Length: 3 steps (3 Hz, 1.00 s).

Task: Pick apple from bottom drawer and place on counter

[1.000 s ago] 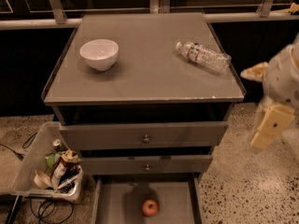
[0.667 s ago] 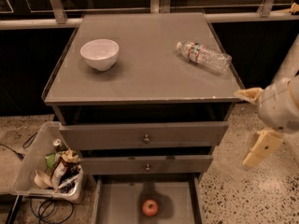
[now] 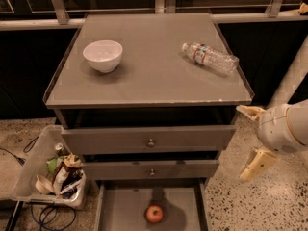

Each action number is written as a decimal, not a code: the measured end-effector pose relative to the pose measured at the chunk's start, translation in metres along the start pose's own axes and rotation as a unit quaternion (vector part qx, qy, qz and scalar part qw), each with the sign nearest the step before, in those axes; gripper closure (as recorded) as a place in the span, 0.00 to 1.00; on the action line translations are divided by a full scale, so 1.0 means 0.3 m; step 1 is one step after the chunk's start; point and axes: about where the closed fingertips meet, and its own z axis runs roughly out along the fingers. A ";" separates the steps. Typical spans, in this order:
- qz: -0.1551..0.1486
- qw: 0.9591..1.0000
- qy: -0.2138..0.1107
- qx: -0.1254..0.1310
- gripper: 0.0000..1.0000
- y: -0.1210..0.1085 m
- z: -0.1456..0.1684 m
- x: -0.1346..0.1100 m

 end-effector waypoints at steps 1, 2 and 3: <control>0.000 1.000 0.000 0.000 0.00 0.000 0.000 0.000; -0.011 0.999 -0.020 -0.022 0.00 0.048 0.035 -0.028; -0.012 0.998 -0.039 -0.056 0.00 0.114 0.169 -0.018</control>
Offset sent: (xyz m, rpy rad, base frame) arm -0.0211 0.0369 -0.0229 0.0932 0.0476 0.1245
